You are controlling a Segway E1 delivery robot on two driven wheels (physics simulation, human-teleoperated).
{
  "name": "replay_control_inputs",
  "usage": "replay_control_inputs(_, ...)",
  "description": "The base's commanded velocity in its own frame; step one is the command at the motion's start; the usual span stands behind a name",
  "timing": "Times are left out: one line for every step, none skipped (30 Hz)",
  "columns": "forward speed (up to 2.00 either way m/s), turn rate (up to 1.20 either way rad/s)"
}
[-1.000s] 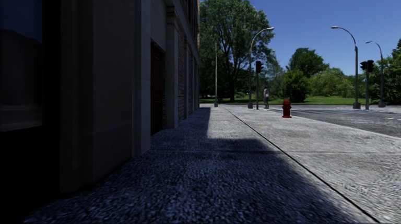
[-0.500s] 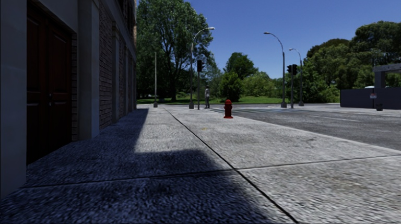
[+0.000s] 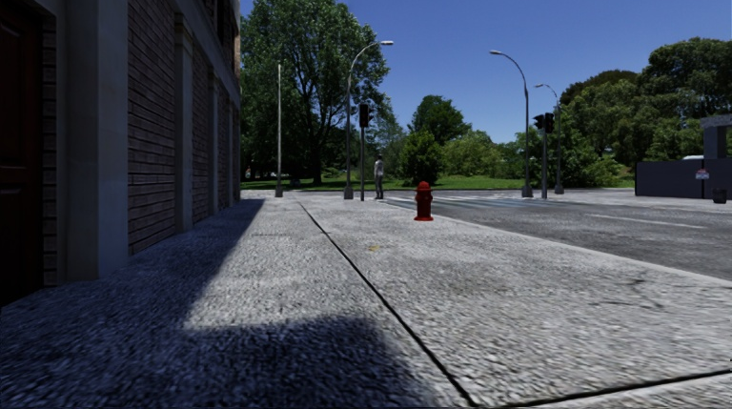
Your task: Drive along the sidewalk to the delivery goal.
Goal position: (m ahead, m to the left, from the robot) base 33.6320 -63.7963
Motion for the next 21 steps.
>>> replay_control_inputs(2.00,0.26)
replay_control_inputs(2.00,0.26)
replay_control_inputs(2.00,0.28)
replay_control_inputs(2.00,0.28)
replay_control_inputs(2.00,0.28)
replay_control_inputs(2.00,0.27)
replay_control_inputs(2.00,0.27)
replay_control_inputs(2.00,0.16)
replay_control_inputs(2.00,0.00)
replay_control_inputs(2.00,0.00)
replay_control_inputs(2.00,0.00)
replay_control_inputs(2.00,0.00)
replay_control_inputs(2.00,0.00)
replay_control_inputs(2.00,0.00)
replay_control_inputs(2.00,0.00)
replay_control_inputs(2.00,0.00)
replay_control_inputs(2.00,0.00)
replay_control_inputs(2.00,0.00)
replay_control_inputs(2.00,0.00)
replay_control_inputs(2.00,0.00)
replay_control_inputs(2.00,0.00)
